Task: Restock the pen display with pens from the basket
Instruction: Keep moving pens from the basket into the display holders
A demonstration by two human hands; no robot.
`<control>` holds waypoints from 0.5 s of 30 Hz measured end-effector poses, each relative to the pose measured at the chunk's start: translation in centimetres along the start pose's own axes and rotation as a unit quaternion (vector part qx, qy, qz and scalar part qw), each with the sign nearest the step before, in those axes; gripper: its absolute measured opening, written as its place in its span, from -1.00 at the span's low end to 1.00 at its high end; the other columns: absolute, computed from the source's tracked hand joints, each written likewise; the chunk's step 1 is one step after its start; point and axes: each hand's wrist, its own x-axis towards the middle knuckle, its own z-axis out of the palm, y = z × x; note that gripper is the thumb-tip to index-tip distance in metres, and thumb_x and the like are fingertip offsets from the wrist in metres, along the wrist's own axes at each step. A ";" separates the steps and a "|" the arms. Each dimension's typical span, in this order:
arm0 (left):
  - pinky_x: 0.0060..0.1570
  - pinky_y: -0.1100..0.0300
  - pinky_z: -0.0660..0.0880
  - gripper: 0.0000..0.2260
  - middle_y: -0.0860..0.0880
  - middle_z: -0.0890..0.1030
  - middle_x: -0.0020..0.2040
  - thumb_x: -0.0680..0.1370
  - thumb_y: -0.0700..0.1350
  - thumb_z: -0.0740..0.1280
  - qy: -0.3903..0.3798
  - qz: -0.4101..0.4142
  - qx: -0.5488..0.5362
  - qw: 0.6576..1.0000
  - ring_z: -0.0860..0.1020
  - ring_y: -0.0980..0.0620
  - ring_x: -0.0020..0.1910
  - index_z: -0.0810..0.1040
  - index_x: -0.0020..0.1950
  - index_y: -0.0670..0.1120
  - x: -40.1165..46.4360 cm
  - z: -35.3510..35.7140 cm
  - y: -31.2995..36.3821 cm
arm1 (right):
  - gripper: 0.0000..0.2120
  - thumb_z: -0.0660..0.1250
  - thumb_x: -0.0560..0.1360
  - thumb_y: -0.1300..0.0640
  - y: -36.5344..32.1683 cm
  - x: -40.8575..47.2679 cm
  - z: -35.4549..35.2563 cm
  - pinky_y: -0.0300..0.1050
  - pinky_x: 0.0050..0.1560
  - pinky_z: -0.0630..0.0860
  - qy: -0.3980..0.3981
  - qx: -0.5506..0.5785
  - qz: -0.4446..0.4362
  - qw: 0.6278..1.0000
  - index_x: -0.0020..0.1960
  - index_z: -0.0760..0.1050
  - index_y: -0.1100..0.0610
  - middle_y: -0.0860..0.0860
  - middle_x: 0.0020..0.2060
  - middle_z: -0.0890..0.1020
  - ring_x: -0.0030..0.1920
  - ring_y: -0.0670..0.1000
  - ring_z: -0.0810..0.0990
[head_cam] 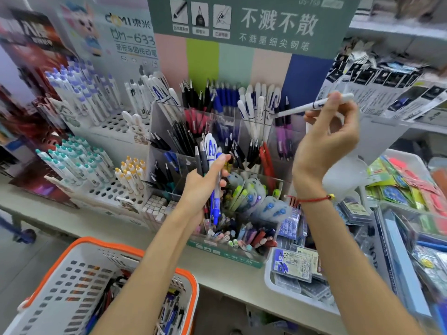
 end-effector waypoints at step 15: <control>-0.53 0.38 0.28 -0.91 0.10 0.39 -0.42 0.65 -0.14 0.17 -0.050 -0.030 -0.131 0.990 0.29 0.20 -0.54 0.44 0.01 -0.10 -1.0 0.2 -0.5 | -0.57 0.50 0.41 0.07 0.2 2.6 2.1 -0.25 -0.07 0.43 -0.369 -0.343 -0.046 0.862 0.21 0.48 0.17 0.02 -0.04 0.55 -0.07 0.00 0.49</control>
